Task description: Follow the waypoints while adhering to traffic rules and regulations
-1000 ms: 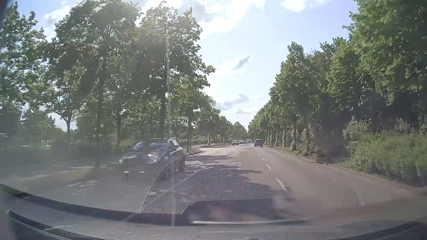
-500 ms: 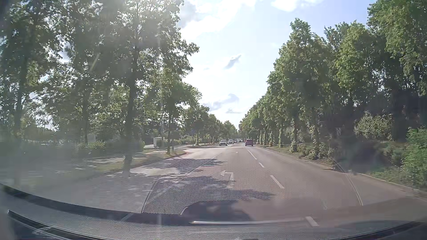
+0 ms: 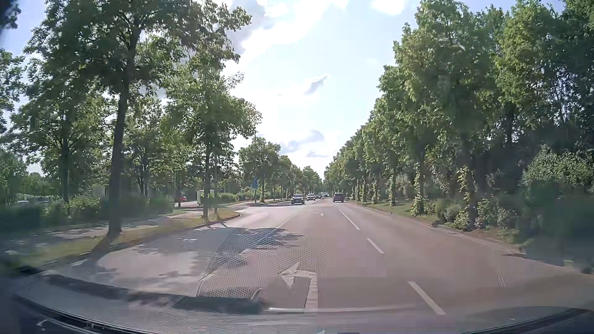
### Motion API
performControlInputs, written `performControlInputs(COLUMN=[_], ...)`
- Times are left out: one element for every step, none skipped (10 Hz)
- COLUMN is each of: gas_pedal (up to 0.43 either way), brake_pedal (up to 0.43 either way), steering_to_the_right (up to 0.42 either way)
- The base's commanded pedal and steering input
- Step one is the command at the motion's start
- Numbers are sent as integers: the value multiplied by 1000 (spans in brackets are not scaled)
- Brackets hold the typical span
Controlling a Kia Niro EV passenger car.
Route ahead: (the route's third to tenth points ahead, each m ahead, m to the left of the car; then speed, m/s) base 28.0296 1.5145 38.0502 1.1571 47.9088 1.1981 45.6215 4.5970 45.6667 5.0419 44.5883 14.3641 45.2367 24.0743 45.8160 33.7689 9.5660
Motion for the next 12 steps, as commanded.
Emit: performControlInputs(gas_pedal=[0, 0, 0, 0, 0, 0, 0, 0, 0, 0, 0, 0], brake_pedal=[213, 238, 250, 250, 244, 244, 244, 244, 244, 244, 250, 244], steering_to_the_right=[11, 12, 13, 14, 18, 20, 21, 19, 14, 6, -7, -11])
